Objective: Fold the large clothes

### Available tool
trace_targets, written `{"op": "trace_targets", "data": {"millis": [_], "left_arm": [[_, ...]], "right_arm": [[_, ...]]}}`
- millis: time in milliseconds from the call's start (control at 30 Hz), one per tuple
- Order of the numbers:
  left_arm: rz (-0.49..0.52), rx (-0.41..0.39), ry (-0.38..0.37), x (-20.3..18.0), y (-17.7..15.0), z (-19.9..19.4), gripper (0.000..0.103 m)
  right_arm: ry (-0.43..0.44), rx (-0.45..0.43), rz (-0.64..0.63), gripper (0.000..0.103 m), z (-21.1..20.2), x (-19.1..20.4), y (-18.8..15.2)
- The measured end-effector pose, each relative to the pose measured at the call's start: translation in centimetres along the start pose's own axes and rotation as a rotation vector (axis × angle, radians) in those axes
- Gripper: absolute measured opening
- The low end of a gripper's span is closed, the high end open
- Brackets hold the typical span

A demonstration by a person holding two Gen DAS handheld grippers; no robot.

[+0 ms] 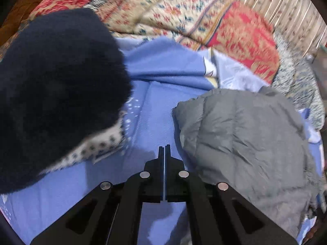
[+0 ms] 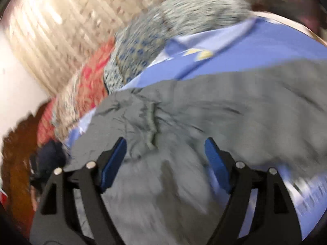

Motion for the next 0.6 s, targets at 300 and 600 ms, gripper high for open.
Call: {"op": "trace_targets", "data": {"millis": [300, 600], "left_arm": [[0.183, 0.084, -0.156, -6.4, -7.9, -3.8, 0.023], [0.509, -0.008, -0.091, -11.8, -15.7, 0.2, 0.023]], "right_arm": [[-0.09, -0.228, 0.52, 0.07, -11.4, -15.7, 0.2], [-0.147, -0.358, 0.682, 0.007, -9.4, -20.4, 5.3]]}}
Point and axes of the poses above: each gripper's, at about its wrist camera, not at the fingertips, and z roughly the way its jaws point, x to its left, y to its top, the point moved 6 cm from there along z, roughly the way its jaws point, and after that the axes turned 12 degrees about -x, right-handed, at the moved point
